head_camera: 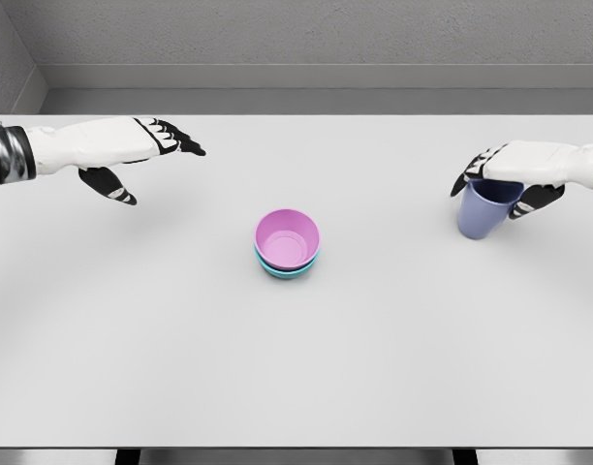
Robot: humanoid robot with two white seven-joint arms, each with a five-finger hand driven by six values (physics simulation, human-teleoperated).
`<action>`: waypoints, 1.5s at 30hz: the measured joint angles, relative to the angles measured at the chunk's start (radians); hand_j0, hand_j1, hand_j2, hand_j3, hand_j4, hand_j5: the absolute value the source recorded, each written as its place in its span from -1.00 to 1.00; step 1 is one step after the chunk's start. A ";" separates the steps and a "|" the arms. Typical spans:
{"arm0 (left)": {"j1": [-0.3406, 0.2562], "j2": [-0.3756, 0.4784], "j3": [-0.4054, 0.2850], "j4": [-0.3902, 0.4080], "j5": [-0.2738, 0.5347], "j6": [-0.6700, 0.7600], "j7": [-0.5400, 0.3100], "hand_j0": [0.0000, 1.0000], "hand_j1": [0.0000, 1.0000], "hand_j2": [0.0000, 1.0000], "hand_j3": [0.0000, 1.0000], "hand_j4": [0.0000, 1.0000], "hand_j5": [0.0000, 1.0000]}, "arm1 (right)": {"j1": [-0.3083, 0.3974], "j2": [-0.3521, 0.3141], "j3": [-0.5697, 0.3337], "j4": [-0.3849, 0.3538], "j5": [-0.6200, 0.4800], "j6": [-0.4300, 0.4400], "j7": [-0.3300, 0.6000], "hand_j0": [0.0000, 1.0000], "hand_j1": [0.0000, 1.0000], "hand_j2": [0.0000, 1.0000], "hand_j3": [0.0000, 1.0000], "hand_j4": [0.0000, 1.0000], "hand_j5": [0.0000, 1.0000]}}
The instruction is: Stacking bowl and cup with both arms
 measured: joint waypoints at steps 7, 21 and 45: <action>0.000 0.005 0.001 0.000 0.000 0.000 0.000 1.00 1.00 1.00 1.00 1.00 1.00 | -0.006 0.000 -0.006 0.000 -0.003 0.000 0.000 0.34 0.34 0.34 0.34 0.34 0.34; 0.000 0.007 0.001 0.000 0.000 0.000 0.000 1.00 1.00 1.00 1.00 1.00 1.00 | -0.021 0.001 -0.023 0.002 -0.020 0.000 0.000 0.20 0.20 0.20 0.20 0.20 0.20; 0.000 0.009 0.005 0.001 0.000 0.000 0.000 1.00 1.00 1.00 1.00 1.00 1.00 | -0.057 0.080 -0.037 0.001 -0.058 0.000 0.000 0.20 0.20 0.20 0.20 0.20 0.20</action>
